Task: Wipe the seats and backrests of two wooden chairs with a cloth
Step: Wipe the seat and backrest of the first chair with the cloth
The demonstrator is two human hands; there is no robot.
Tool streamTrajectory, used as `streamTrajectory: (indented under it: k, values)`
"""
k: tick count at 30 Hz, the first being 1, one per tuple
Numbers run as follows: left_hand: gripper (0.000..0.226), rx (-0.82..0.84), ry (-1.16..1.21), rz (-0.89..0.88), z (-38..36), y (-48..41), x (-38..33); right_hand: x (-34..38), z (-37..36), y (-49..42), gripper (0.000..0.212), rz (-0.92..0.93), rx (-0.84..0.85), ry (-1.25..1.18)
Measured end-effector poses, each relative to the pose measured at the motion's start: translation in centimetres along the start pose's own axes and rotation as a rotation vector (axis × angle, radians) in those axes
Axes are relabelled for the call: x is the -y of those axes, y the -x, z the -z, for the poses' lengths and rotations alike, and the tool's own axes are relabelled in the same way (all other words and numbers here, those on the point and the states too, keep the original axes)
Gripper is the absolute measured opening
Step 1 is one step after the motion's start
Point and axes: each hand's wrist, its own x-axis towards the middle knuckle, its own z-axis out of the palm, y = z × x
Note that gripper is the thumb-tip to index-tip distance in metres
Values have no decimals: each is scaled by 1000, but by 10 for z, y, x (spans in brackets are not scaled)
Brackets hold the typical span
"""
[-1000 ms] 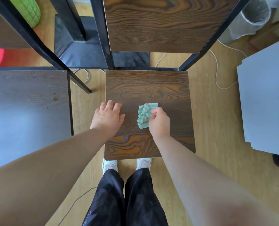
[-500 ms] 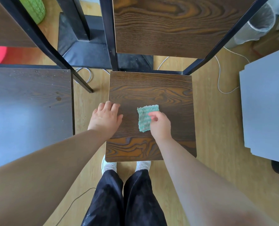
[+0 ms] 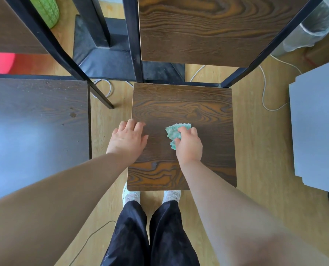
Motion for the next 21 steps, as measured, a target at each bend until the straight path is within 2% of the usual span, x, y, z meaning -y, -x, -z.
streamTrajectory:
  k: [5,13,17,21]
  values:
    - [46,-13,-32,8,6,2,0,2,28,-18,24,-51,-61,-292]
    - [36,-108,-54,9,46,-12,-12,2,145,-87,23,-115,-517,-643]
    - [38,-173,-51,4,67,-27,-13,-11,184,-120,24,-155,-618,-682]
    - [43,-181,-43,-4,72,-37,-9,-12,180,-128,23,-122,-648,-679]
